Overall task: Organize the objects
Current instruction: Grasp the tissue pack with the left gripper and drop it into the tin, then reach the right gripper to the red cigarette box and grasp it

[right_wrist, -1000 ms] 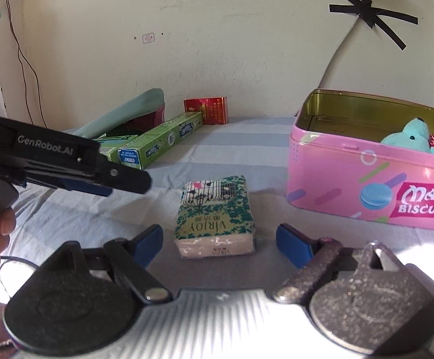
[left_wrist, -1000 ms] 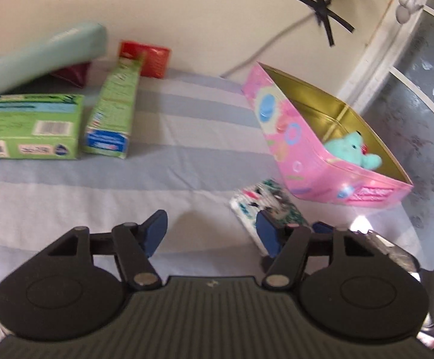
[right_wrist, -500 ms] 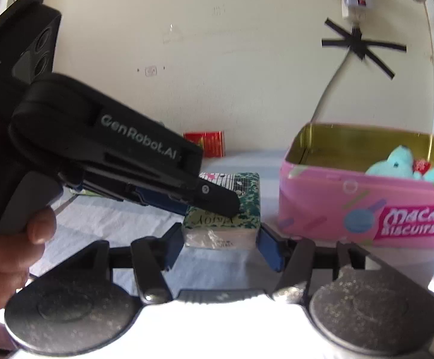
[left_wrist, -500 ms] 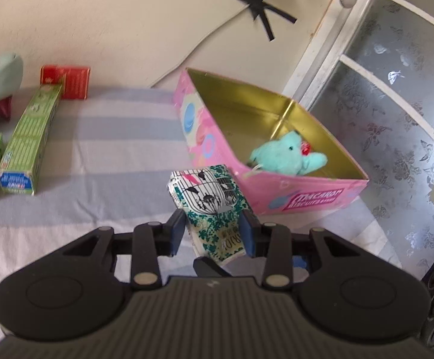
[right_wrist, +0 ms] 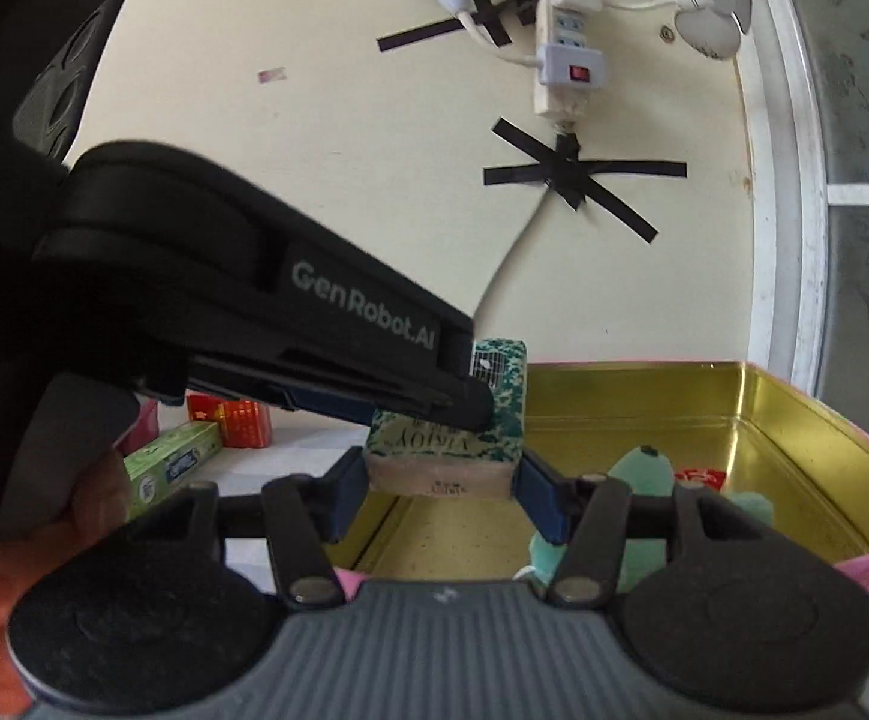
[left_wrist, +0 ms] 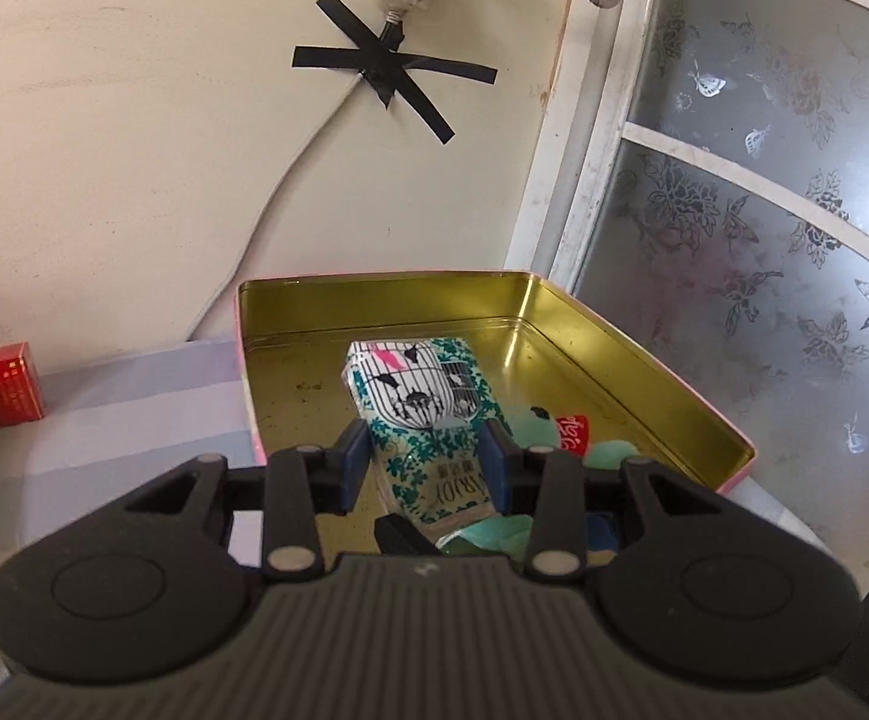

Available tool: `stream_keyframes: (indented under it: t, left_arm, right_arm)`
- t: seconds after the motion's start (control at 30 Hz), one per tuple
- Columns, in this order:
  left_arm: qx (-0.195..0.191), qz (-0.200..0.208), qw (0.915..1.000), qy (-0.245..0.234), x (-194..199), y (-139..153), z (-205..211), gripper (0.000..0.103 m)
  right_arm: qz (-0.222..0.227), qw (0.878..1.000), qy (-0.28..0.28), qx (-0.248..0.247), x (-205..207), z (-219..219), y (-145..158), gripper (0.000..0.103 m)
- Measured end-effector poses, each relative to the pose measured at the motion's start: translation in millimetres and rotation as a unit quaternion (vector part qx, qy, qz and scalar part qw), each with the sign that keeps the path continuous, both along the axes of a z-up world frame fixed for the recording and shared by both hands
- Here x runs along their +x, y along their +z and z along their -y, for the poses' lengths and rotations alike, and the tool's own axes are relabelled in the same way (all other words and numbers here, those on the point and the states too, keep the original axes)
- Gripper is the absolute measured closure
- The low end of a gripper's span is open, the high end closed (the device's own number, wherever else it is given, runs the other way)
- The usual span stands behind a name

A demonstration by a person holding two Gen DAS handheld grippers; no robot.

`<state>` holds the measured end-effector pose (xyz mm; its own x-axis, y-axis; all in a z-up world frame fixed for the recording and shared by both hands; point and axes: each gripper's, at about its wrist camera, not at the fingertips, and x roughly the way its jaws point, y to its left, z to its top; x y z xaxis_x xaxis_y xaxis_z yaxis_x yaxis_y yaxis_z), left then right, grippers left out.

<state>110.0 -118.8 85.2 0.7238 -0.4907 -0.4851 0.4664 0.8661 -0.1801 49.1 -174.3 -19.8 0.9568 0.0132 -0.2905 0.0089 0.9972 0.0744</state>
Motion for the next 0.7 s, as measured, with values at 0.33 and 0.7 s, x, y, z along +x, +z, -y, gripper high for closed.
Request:
stream_keyframes:
  t: [0.33,0.7]
  left_arm:
    - [0.021,0.002,0.9989,0.042,6.4,-16.4,7.7,0.056]
    - [0.018,0.042,0.988,0.147,-56.9,-9.1,-82.7,0.049]
  right_arm:
    - [-0.007,0.999,-0.043,-0.006,10.8,13.8,-17.1,0.03]
    - [0.08,0.995,-0.058,-0.021,-25.4,3.4,-8.0,0.024]
